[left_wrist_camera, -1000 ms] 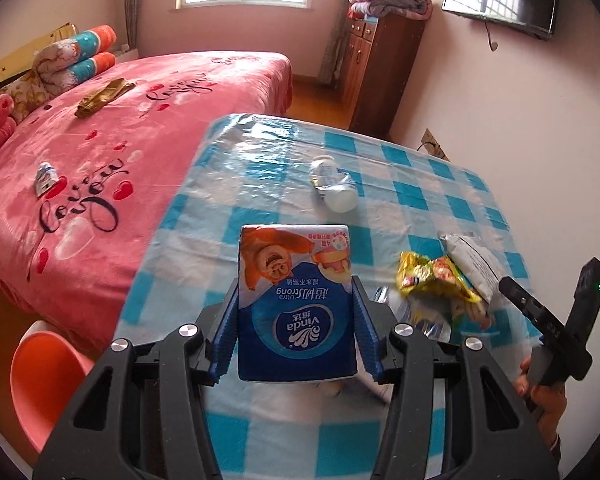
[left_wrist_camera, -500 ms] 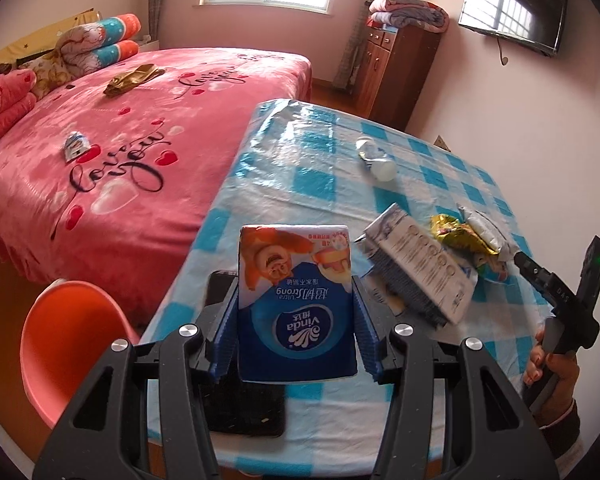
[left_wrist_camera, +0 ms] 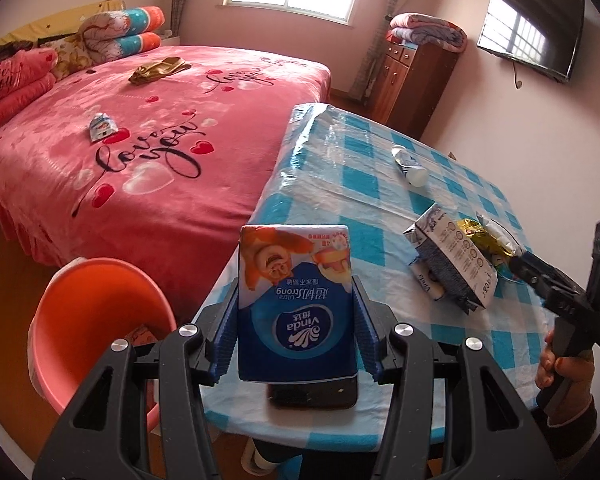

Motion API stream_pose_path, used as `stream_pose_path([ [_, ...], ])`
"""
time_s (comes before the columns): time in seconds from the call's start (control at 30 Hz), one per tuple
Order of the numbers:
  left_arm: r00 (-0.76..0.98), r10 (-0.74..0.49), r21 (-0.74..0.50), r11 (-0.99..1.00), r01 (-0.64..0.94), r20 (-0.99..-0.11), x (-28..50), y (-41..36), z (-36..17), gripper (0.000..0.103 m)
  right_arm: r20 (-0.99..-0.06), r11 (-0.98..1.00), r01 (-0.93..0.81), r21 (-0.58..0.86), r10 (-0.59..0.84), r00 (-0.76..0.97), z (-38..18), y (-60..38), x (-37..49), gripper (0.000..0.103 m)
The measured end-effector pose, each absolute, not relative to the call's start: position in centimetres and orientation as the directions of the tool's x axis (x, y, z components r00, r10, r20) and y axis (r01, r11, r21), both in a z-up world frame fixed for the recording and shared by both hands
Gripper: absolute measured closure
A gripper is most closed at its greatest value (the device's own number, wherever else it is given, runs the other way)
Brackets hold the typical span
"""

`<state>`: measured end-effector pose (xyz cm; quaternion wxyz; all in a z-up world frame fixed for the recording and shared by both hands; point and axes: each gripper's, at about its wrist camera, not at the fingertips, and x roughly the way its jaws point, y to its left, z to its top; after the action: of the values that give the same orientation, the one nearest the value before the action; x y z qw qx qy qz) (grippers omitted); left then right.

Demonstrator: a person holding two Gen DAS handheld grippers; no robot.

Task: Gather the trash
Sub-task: 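Carry the tissue pack with the left gripper toward the orange bucket, then grasp the white milk carton with the right gripper and lift it toward the bucket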

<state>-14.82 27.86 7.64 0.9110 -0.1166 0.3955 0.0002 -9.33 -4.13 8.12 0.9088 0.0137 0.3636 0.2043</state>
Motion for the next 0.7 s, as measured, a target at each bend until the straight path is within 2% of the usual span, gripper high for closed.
stream_pose_path([
  [0.17, 0.688, -0.072, -0.217, 0.968, -0.125, -0.722, -15.8, 29.8, 7.1, 0.050, -0.693, 0.894, -0.443, 0.061, 0.357, 0.626, 7.7, 0.5, -8.4, 0.010],
  [0.23, 0.688, -0.067, -0.220, 0.966, -0.138, -0.723, -16.1, 30.4, 6.9, 0.050, -0.715, 0.888, -0.460, 0.025, 0.338, 0.612, 7.1, 1.7, -7.8, 0.018],
  [0.3, 0.691, -0.057, -0.221, 0.964, -0.151, -0.721, -16.6, 31.0, 6.7, 0.050, -0.734, 0.882, -0.471, -0.008, 0.315, 0.602, 6.5, 2.5, -7.3, 0.019],
  [0.57, 0.678, -0.024, -0.234, 0.947, -0.219, -0.735, -17.7, 33.9, 5.4, 0.050, -0.761, 0.871, -0.490, -0.036, 0.294, 0.578, 5.1, 2.9, -7.4, 0.019],
  [0.7, 0.676, -0.003, -0.233, 0.940, -0.250, -0.737, -18.0, 35.0, 5.2, 0.050, -0.767, 0.869, -0.494, -0.035, 0.294, 0.571, 4.8, 2.9, -7.6, 0.028],
])
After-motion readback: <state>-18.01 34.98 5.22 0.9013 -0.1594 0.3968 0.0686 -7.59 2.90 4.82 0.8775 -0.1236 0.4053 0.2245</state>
